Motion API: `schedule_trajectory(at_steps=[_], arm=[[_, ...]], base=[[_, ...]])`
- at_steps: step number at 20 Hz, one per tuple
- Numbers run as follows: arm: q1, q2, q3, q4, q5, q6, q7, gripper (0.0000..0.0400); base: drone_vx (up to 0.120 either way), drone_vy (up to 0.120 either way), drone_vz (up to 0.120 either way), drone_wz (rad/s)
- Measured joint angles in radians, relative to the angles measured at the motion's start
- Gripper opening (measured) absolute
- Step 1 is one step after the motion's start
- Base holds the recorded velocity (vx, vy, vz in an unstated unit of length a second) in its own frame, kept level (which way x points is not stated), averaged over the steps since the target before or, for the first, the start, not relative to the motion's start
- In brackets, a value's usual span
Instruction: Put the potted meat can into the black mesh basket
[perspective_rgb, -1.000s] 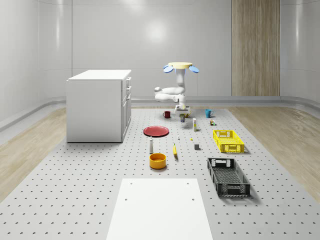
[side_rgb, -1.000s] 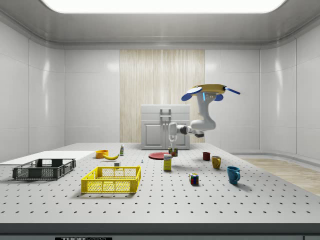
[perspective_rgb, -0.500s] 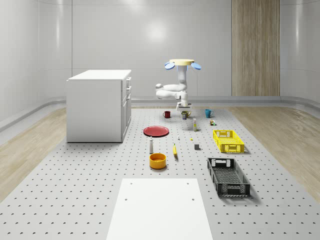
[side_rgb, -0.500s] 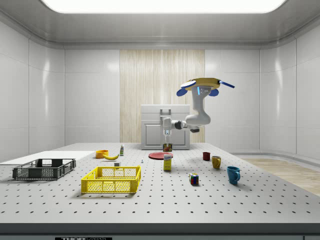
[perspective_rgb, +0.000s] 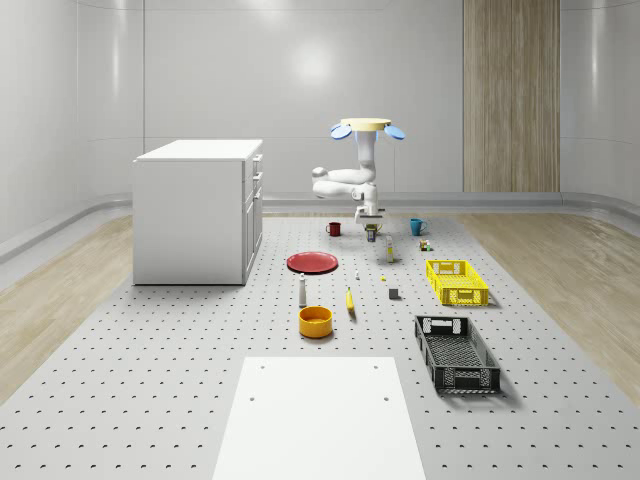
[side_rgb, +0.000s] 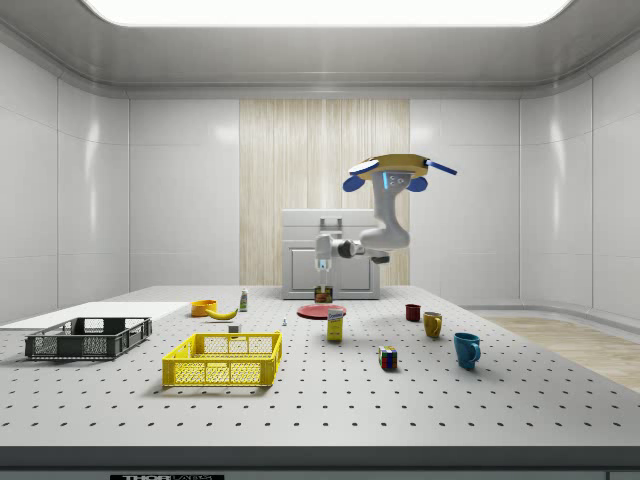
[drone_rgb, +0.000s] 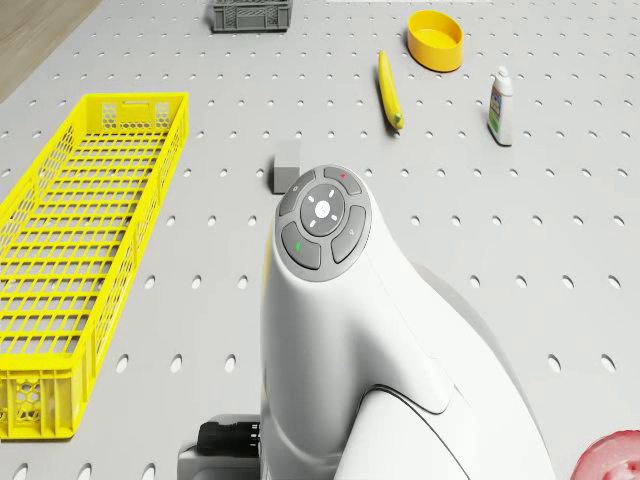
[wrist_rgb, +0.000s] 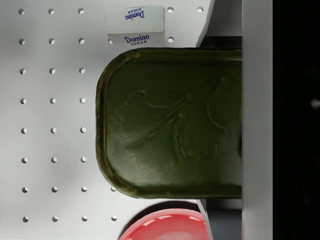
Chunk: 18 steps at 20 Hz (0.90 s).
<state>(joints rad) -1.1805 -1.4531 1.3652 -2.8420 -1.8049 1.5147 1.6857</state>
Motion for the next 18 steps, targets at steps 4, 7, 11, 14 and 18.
schedule_trajectory(at_steps=[4,7,11,14,18], arm=[[-0.002,-0.008,0.001,0.000,0.003,0.007,0.002,0.0289],[-0.003,-0.014,0.002,0.001,0.006,0.013,0.003,0.0289],[-0.005,-0.021,0.003,0.001,0.009,0.019,0.004,0.0289],[-0.006,-0.026,0.004,0.001,0.011,0.024,0.005,0.0289],[-0.007,-0.033,0.004,0.001,0.013,0.030,0.006,0.0289]], base=[[0.120,0.000,0.000,0.000],[0.120,0.000,0.000,0.000],[0.120,0.000,0.000,0.000],[0.120,0.000,0.000,0.000],[0.120,0.100,0.000,0.000]])
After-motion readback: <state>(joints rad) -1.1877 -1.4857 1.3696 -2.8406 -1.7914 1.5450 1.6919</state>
